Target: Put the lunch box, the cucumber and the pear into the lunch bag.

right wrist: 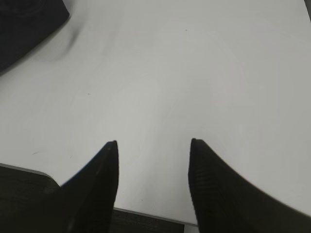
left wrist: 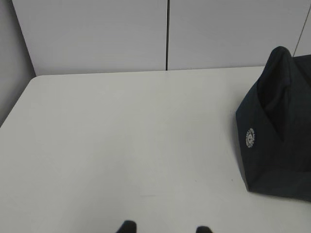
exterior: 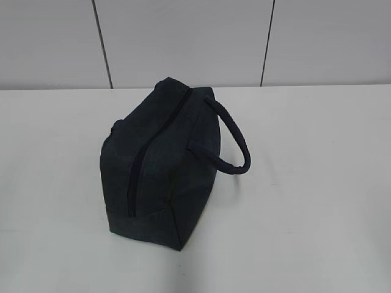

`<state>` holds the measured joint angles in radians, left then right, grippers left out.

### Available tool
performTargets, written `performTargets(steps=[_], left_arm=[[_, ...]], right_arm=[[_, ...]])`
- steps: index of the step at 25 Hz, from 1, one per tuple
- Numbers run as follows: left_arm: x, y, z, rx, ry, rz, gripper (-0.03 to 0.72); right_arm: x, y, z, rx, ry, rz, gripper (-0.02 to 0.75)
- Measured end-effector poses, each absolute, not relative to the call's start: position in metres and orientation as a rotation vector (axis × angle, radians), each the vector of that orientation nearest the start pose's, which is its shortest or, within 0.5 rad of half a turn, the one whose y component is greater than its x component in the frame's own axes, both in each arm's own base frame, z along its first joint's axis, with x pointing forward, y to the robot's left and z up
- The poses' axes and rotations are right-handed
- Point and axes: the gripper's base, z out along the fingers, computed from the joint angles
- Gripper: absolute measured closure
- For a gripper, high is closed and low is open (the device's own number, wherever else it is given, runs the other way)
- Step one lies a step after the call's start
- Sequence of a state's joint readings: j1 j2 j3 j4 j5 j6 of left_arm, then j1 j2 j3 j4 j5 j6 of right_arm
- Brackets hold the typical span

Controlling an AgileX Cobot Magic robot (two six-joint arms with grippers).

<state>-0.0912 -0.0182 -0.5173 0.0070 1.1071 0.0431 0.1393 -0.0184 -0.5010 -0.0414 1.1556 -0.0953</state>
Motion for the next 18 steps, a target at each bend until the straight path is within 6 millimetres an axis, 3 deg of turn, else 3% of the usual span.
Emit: performTargets(steps=[18], left_arm=[[-0.0116,0.0016,0.2781,0.137,2.051,-0.021,0.450]], right_arm=[[-0.0114,-0.0051,0.2699,-0.243,2.105,-0.024,0.363]])
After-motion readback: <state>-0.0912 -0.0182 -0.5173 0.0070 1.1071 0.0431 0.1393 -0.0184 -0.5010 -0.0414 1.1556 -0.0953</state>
